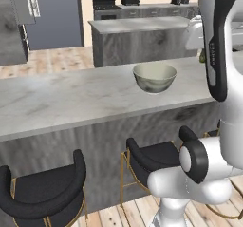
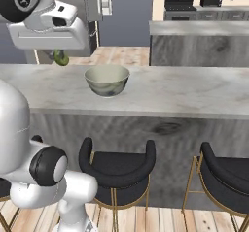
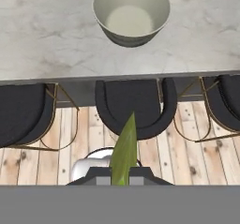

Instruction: There is a bowl on the dining counter. Grab a lemon wedge from the fridge and place it in the bowl. Then get the liquor bottle and glass cup from the cabinet and place them next to the bowl.

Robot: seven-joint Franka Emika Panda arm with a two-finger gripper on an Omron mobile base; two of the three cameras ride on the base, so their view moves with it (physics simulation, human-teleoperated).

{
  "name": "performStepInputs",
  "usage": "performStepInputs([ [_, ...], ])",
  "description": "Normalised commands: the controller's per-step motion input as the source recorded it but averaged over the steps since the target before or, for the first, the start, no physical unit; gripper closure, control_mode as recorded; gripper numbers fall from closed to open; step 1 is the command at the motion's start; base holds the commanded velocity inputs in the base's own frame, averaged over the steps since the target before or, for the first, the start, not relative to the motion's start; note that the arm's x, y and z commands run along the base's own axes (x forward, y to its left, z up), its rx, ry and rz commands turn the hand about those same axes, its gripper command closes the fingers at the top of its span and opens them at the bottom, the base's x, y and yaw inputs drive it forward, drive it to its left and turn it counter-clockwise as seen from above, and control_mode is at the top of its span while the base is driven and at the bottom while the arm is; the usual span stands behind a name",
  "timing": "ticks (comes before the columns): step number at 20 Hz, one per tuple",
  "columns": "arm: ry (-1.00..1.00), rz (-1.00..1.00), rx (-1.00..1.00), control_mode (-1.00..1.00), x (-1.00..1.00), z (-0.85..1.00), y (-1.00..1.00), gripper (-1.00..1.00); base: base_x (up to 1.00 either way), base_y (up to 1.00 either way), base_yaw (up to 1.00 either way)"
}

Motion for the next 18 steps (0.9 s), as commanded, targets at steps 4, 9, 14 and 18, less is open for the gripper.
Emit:
performStepInputs([
  [4,0.11,0.0,0.0,-1.0,0.43,-0.33,0.0,1.0,0.0,0.0,0.0],
  [9,0.06,0.0,0.0,-1.0,0.61,-0.34,0.0,1.0,0.0,0.0,0.0],
  [14,0.03,0.0,0.0,-1.0,0.63,-0.34,0.0,1.0,0.0,0.0,0.0],
  [18,0.01,0.0,0.0,-1.0,0.58,-0.34,0.0,1.0,0.0,0.0,0.0],
])
